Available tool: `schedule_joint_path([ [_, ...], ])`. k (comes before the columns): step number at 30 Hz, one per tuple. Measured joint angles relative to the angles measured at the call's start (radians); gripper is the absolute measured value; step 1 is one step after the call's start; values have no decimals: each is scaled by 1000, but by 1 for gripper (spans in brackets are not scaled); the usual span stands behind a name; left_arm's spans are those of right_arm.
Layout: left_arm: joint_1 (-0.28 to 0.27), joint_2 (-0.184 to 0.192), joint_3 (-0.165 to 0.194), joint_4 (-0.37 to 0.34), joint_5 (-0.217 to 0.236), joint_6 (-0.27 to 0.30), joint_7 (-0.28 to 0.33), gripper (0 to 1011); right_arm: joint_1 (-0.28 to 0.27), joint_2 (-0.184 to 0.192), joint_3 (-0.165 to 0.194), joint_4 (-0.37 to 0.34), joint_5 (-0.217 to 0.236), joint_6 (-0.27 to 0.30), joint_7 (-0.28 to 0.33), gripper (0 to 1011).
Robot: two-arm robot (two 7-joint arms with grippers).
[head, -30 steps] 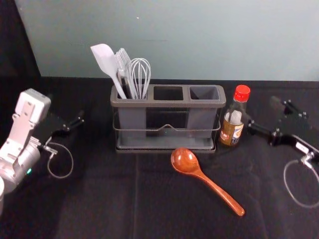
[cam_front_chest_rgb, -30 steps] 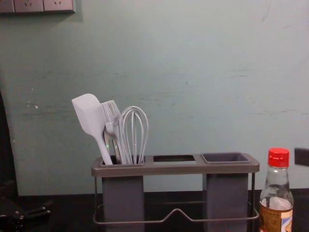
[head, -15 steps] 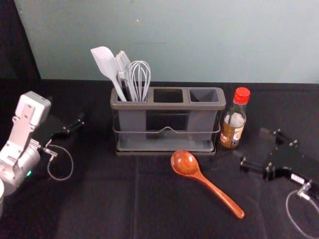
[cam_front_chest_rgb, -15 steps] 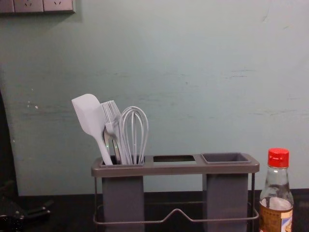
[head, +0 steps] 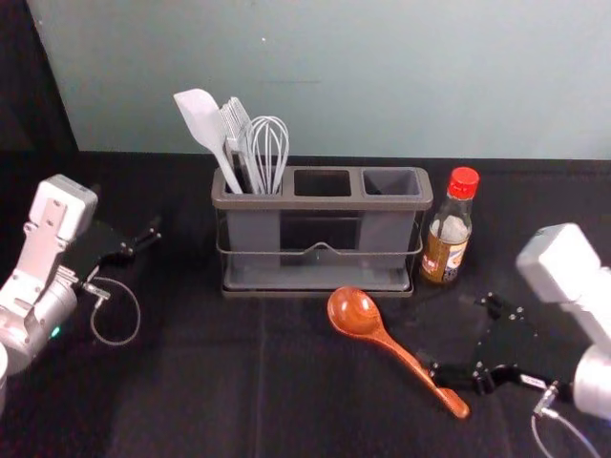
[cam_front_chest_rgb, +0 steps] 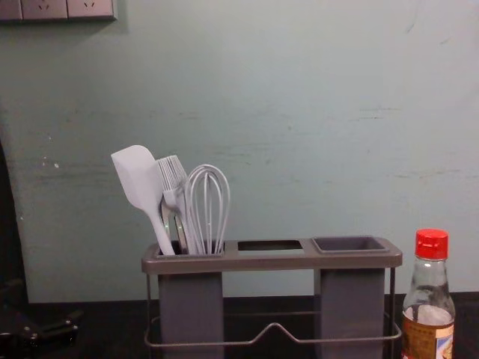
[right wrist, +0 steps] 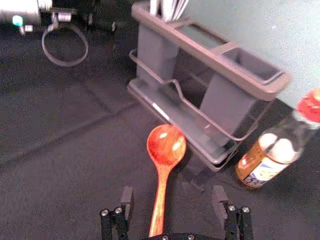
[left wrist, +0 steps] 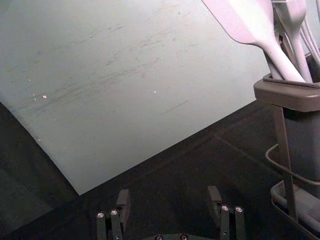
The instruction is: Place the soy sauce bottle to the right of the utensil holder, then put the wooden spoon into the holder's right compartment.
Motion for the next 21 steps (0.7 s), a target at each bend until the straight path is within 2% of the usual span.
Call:
schedule_joint_path([
  [3,0,0,0,0,0,0,0,1005,43,-1,-41,1,-41,52,11,1004],
  [6,0,0,0,0,0,0,0,1005,73,-7,-63,-1,-62,98,23,1004],
  [13,0,0,0,0,0,0,0,1004,162,-30,-115,-9,-91,244,67,1004],
  [16,0,0,0,0,0,0,0,1005,219,-49,-150,5,-109,320,92,1004],
  [21,0,0,0,0,0,0,0,1005,275,-77,-185,33,-131,389,114,1004],
])
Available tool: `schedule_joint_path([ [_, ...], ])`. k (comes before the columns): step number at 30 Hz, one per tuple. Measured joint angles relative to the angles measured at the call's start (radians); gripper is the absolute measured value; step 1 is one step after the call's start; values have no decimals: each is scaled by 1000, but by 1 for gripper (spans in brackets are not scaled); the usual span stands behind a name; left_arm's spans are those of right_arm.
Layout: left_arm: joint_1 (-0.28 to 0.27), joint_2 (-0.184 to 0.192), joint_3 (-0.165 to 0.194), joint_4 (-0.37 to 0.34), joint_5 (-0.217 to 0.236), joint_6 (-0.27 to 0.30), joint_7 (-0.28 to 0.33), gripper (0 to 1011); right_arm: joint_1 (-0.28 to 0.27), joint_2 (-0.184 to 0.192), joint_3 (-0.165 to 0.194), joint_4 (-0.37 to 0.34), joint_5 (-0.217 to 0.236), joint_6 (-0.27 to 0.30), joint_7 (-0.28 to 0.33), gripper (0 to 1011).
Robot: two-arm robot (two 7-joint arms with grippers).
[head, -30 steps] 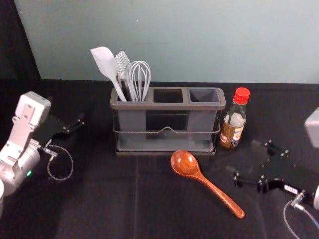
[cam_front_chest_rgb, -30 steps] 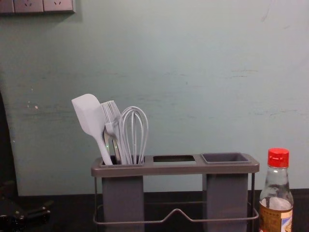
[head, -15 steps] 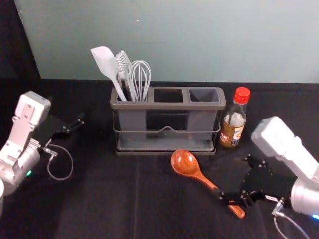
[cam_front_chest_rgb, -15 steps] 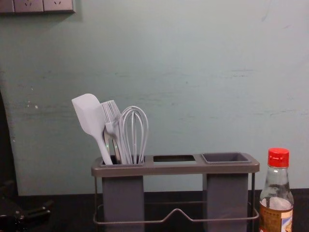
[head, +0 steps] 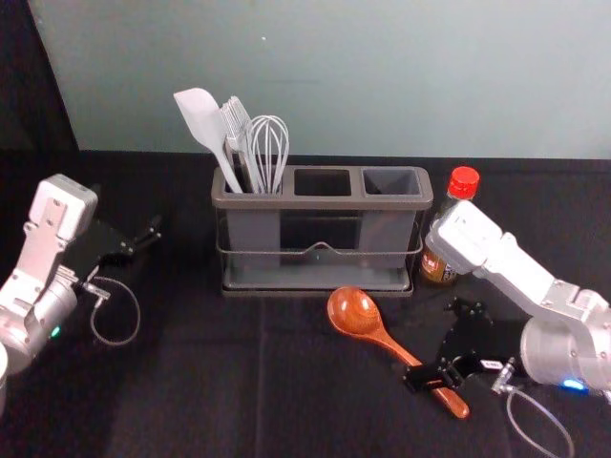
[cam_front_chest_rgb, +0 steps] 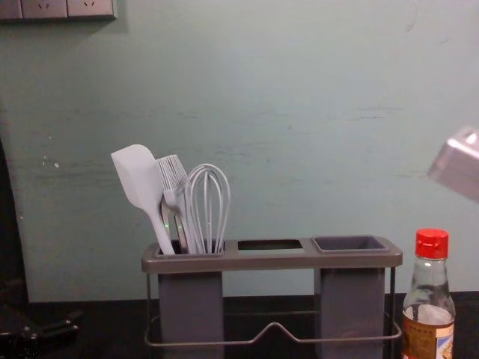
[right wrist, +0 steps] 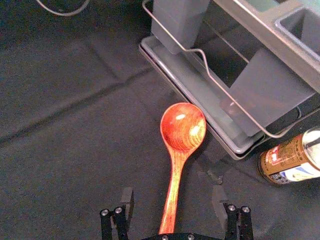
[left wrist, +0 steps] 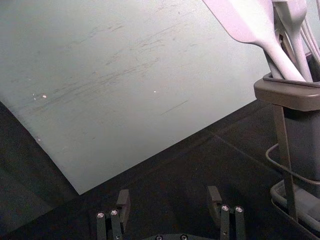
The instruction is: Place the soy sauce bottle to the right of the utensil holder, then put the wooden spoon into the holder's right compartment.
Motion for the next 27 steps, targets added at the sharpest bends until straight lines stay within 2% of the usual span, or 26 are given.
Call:
schedule_joint_path([
  [5,0,0,0,0,0,0,0,1005,42,-37,-24,35,-21,51,13,1004],
  [11,0,0,0,0,0,0,0,1005,74,-69,-48,64,-50,78,20,1004],
  [27,0,0,0,0,0,0,0,1005,113,-114,-93,121,-121,87,39,1004],
])
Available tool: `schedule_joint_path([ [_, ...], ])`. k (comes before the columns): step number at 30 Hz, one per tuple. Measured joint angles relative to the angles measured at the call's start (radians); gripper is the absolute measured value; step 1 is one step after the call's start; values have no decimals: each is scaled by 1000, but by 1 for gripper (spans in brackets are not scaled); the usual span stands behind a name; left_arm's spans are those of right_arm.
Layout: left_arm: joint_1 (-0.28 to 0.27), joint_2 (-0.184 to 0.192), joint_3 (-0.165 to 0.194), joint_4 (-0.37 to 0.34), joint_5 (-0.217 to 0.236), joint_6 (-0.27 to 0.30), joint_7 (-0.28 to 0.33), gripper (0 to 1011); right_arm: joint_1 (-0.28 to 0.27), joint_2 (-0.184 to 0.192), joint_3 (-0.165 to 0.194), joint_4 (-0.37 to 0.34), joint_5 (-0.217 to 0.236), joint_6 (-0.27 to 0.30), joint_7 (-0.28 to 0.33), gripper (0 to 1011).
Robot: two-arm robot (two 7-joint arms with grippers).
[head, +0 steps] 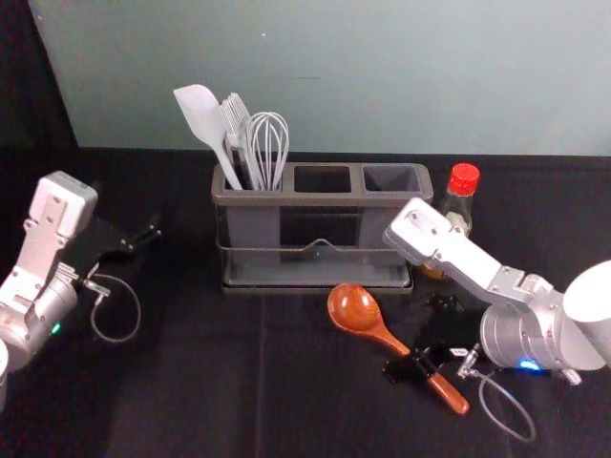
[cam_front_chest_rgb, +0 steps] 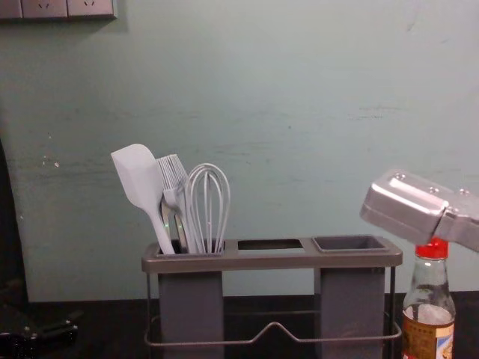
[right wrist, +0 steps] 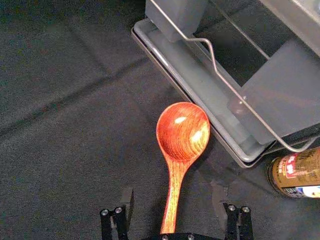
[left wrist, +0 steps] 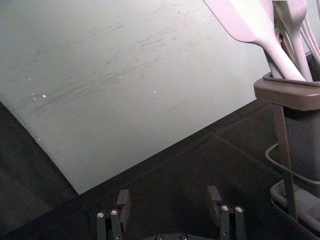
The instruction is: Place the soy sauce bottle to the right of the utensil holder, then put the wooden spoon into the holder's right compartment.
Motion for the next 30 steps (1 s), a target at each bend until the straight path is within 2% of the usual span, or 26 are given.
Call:
schedule_joint_path([
  [17,0,0,0,0,0,0,0,1005,15,6,-26,22,-57,17,44,1004],
  [30,0,0,0,0,0,0,0,1005,5,-28,-6,51,-74,5,53,1004],
])
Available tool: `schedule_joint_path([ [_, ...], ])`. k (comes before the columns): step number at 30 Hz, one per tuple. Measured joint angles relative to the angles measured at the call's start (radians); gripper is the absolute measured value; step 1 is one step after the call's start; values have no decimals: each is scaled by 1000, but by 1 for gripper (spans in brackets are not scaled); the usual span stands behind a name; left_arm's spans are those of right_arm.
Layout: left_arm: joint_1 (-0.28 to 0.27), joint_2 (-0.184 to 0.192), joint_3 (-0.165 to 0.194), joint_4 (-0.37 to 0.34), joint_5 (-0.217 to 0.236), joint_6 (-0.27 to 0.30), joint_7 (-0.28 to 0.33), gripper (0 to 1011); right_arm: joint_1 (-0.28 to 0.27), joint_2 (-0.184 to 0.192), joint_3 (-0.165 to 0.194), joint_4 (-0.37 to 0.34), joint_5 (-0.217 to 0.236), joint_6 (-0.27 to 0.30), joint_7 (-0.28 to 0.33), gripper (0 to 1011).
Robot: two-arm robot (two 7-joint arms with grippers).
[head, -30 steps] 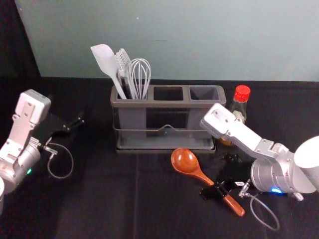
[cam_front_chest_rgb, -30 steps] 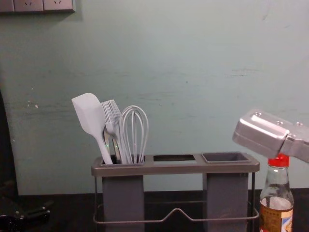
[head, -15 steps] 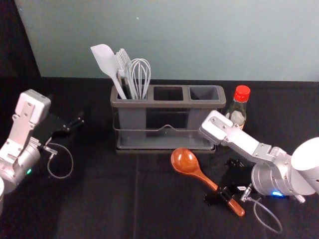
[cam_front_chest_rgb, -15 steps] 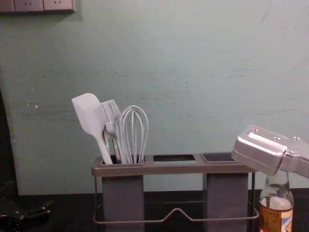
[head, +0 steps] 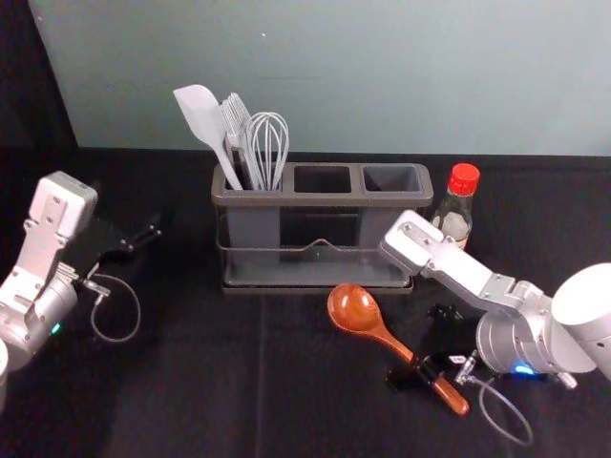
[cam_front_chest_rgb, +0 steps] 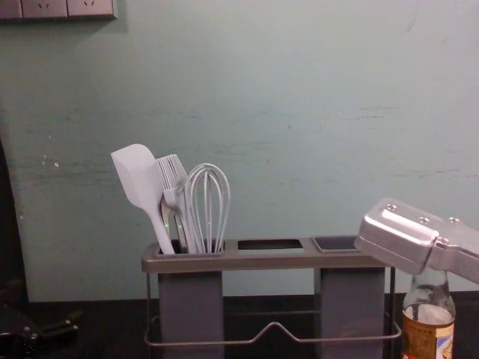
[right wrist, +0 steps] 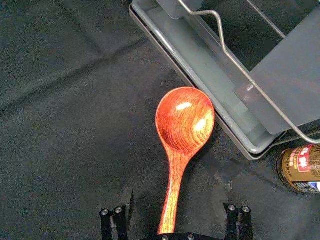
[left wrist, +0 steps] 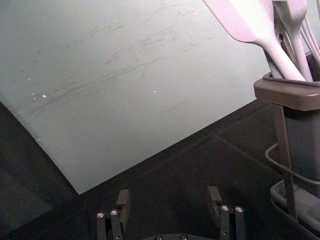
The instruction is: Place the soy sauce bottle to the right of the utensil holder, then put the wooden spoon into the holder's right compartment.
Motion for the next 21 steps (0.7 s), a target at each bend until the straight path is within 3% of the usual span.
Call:
schedule_joint_path([
  [21,0,0,0,0,0,0,0,1005,-14,-45,26,26,-25,-14,17,1004],
])
